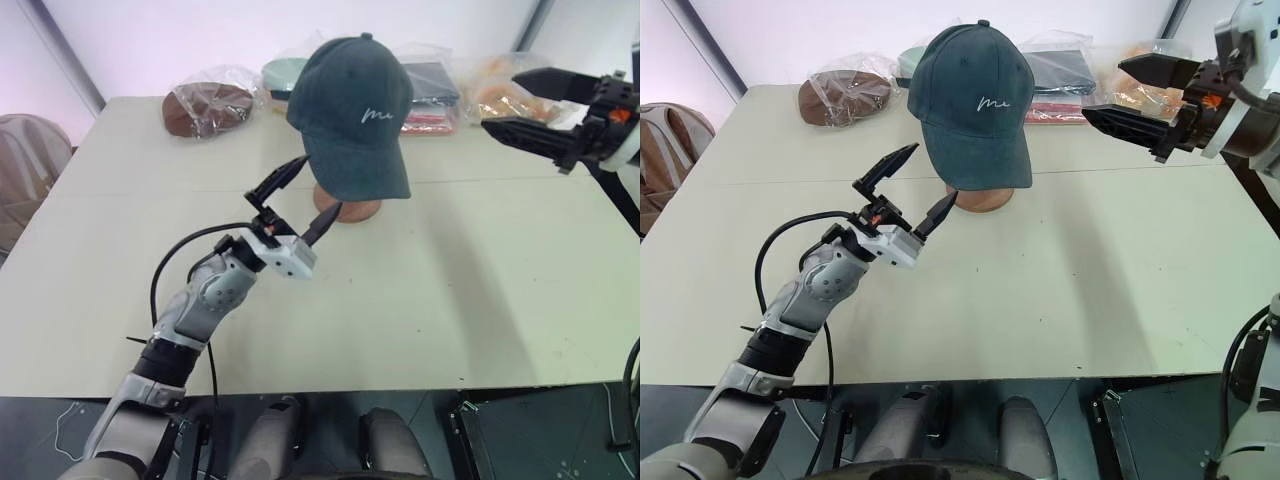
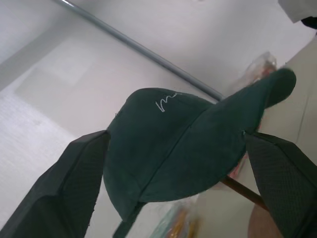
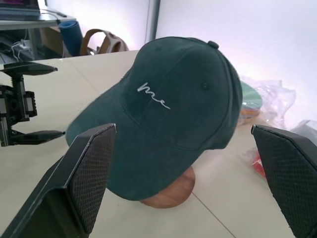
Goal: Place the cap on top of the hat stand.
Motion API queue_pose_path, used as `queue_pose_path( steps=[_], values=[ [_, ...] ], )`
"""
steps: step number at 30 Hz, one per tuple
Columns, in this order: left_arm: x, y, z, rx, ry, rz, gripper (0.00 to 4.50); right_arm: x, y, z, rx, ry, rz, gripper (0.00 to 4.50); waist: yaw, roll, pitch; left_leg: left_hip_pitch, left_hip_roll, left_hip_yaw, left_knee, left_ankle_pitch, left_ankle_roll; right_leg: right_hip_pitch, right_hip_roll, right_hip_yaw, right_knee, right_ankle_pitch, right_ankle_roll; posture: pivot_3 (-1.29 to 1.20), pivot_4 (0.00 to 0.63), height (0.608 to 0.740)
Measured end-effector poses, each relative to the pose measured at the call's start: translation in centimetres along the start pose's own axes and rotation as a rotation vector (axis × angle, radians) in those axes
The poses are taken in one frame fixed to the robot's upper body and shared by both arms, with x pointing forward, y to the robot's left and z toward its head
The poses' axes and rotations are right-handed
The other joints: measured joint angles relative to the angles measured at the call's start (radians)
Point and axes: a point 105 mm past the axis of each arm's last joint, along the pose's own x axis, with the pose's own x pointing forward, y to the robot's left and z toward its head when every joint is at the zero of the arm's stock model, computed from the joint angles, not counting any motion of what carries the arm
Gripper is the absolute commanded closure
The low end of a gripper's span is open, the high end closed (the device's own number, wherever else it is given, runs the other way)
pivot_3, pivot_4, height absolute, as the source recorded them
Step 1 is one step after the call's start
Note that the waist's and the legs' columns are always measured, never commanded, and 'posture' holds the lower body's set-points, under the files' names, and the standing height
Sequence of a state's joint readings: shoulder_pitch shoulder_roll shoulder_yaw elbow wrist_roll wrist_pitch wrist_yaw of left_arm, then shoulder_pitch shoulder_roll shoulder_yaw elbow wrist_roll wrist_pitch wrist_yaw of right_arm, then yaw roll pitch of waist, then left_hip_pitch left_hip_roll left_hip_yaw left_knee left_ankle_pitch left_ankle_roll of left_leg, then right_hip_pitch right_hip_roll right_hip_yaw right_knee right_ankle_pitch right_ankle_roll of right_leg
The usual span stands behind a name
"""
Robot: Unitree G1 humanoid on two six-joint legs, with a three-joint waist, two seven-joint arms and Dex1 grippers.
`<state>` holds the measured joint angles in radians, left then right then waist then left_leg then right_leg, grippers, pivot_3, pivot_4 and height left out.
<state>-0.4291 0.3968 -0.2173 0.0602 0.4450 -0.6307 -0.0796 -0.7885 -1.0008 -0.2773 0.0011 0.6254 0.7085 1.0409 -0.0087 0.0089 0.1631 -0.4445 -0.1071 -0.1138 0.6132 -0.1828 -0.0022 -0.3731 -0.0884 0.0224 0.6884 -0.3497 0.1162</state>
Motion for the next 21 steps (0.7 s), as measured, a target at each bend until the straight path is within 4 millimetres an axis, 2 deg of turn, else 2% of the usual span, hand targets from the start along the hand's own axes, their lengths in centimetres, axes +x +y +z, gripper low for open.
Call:
queue_pose_path(
  steps=[6,9,12,19,21],
  values=[
    [-1.9,-1.1,0.4,-0.108,0.005,-0.08,0.06,0.2,0.0,-0.1,-0.013,0.01,0.008,0.0,0.0,0.0,0.0,0.0,0.0,0.0,0.0,0.0,0.0,0.0,0.0,0.001,0.0,0.0,0.0,0.0,0.15,0.74],
    [-2.1,-0.4,0.8,-0.151,0.003,-0.073,0.06,0.4,0.2,-0.1,-0.02,0.013,0.024,0.0,0.0,0.0,0.0,0.0,0.0,0.0,0.0,0.0,0.0,0.0,0.0,0.001,0.0,0.0,0.0,0.0,0.15,0.74],
    [-2.2,1.5,0.5,-0.176,0.028,-0.026,0.06,0.4,0.2,-0.3,-0.018,0.014,0.026,0.0,-0.001,0.0,0.0,0.0,0.0,0.0,0.0,0.0,0.0,0.0,0.0,0.0,0.0,0.0,0.0,0.0,0.15,0.74],
    [-2.1,7.5,-1.9,-0.332,0.163,0.13,0.06,0.4,0.2,-0.5,-0.014,0.022,0.04,0.0,-0.002,0.0,0.0,0.0,0.0,-0.001,0.0,0.0,0.0,0.0,0.0,0.0,0.0,0.0,0.0,0.0,0.15,0.74],
    [-2.2,8.8,-2.3,-0.375,0.189,0.129,0.06,0.4,0.3,-0.5,-0.011,0.028,0.053,0.0,-0.004,0.0,0.0,0.0,0.0,-0.001,0.0,0.0,0.0,0.0,0.0,0.0,-0.001,0.0,0.0,0.0,0.15,0.74]
  ],
)
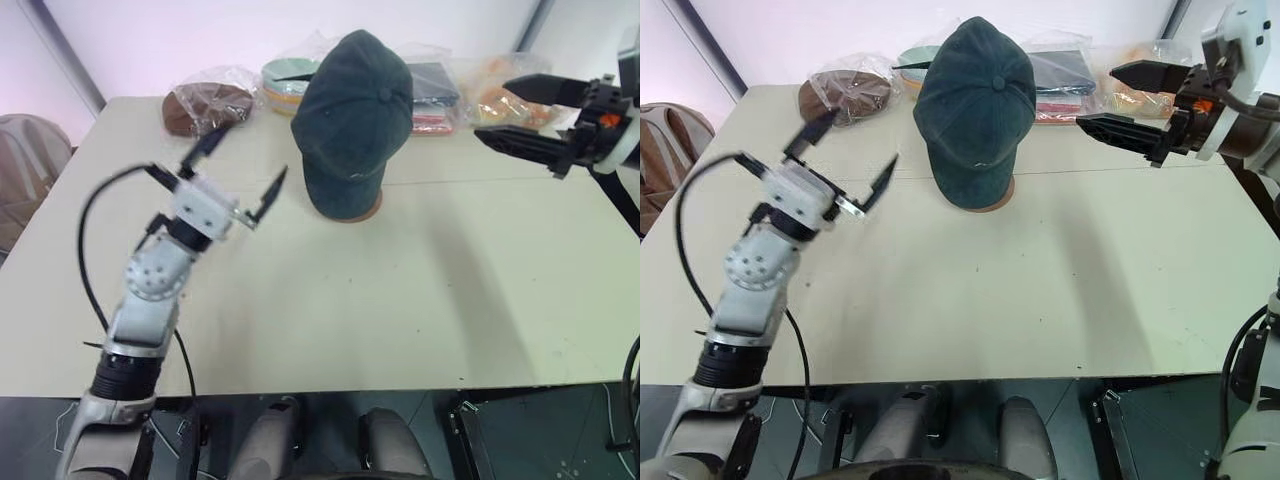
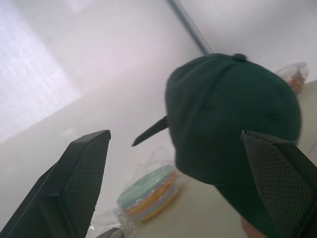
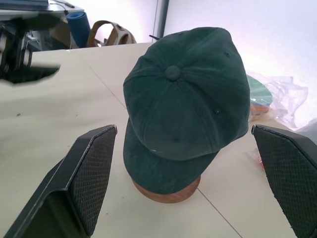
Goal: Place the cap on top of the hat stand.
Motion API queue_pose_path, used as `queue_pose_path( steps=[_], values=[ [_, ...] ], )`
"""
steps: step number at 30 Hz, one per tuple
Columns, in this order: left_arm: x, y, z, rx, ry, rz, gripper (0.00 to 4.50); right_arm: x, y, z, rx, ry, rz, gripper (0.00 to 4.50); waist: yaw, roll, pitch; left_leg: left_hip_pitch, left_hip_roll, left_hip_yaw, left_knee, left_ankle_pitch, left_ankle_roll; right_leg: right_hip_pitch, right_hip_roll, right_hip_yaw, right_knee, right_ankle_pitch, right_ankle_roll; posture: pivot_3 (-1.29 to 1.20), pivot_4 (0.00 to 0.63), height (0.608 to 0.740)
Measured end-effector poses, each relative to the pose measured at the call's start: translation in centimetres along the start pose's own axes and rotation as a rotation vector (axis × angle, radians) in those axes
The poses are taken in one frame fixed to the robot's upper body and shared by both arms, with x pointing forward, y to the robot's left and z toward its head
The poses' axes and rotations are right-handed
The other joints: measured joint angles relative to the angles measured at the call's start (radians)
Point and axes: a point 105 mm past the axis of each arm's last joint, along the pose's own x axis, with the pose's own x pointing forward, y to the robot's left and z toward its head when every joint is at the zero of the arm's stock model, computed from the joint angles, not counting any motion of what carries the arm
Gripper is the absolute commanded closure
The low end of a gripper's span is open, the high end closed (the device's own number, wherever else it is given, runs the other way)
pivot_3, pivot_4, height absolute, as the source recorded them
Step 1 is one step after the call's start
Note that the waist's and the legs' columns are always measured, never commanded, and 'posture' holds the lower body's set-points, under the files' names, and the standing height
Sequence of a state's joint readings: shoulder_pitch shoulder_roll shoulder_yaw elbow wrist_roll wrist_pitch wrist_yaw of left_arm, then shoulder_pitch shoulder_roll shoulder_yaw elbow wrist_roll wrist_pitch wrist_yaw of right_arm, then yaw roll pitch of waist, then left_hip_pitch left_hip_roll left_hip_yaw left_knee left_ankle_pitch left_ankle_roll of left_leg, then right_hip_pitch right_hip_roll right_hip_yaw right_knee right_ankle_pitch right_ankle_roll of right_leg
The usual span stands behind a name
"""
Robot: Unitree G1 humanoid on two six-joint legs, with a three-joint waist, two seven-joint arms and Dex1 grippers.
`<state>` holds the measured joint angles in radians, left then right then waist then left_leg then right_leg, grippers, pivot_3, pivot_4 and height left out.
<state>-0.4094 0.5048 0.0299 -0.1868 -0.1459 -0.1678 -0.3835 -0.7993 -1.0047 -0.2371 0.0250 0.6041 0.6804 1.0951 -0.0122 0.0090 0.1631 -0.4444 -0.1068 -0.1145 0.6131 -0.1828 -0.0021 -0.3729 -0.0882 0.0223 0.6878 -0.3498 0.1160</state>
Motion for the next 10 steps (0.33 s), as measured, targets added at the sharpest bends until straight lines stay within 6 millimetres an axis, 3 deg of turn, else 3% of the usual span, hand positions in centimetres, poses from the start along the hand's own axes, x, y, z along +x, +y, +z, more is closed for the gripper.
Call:
queue_pose_path(
  steps=[5,10],
  values=[
    [-0.8,0.7,-1.5,-0.144,0.167,-0.156,0.06,-0.3,0.4,-0.4,-0.013,0.061,0.035,0.0,-0.001,0.0,0.0,0.0,0.0,0.0,0.0,0.0,0.0,0.0,0.0,0.0,0.0,0.0,0.0,0.0,0.15,0.74],
    [-1.3,0.4,-2.0,-0.244,0.25,-0.275,0.06,0.1,0.8,-2.7,-0.005,0.143,0.059,0.0,-0.001,0.0,0.0,0.0,0.0,0.0,-0.001,0.0,0.0,0.0,0.0,0.001,-0.001,0.0,0.0,0.0,0.15,0.74]
  ],
)
